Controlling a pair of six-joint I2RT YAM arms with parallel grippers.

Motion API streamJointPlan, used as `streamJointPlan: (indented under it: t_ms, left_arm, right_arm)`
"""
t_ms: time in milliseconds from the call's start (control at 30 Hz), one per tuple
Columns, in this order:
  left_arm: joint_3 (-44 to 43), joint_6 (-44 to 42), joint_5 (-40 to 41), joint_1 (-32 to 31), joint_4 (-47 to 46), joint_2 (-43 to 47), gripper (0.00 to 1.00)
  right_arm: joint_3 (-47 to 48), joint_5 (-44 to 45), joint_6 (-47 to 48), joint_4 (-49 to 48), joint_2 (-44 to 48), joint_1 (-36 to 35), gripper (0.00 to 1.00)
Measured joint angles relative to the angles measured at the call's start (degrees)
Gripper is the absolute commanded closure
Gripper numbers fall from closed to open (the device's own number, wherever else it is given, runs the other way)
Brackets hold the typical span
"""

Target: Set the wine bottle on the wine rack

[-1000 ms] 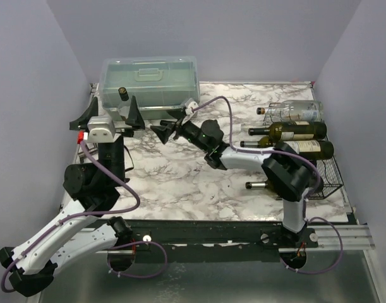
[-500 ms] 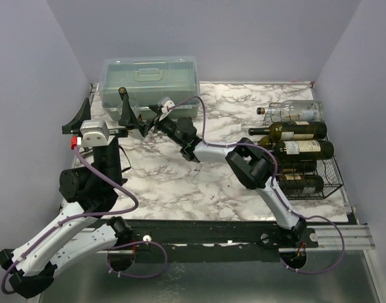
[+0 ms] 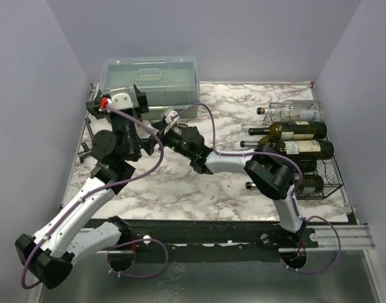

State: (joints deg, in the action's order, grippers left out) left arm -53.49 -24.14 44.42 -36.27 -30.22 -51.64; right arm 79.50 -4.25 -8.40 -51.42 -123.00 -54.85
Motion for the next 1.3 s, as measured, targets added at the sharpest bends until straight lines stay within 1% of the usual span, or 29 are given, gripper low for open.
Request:
streamJointPlan:
  t_ms: [200,300,433,667,833,967,1100,1233,1300]
  left_arm:
    - [-3.8,6.4,0.6,7.5,6.4,-6.6,0.01]
    - [-8.3,11.5,1.0,12.8,11.3,-11.1,0.01]
    - [-12.6,17.1,1.0,17.7,16.7,-15.7,0.01]
    - [-15.6,22.0,-0.7,24.1,21.9,-23.5,0.01]
    - [-18.7,25.0,-4.6,27.1,25.7,-28.9,0.02]
    - [-20.8,26.5,-8.0,28.6,27.5,-31.4,0.03]
    - [-23.3,28.0,-12.1,29.9,29.6,-33.6,0.08]
    - [-24.7,29.2,-16.2,30.4,30.9,-35.6,0.18]
    - [-24.7,29.7,-18.3,30.6,32.0,-36.3,0.25]
  right_arm:
    - [-11.2,0.4,-1.1,0.0,11.0,-1.0,0.00]
    - [-16.4,0.7,-1.0,0.4,14.6,-1.0,0.00]
    - [-20.6,1.7,-0.8,2.4,18.1,-1.0,0.00]
    - [-24.9,3.3,1.5,4.1,23.0,-1.0,0.00]
    - [-25.0,3.6,2.8,5.8,23.3,-1.0,0.00]
    - [-25.2,3.6,3.2,6.7,23.3,-1.0,0.00]
    - [-25.2,3.6,3.5,7.8,23.3,-1.0,0.00]
    - [-25.2,3.6,3.5,8.1,23.3,-1.0,0.00]
    - [-25.2,3.9,3.5,8.1,23.3,-1.0,0.00]
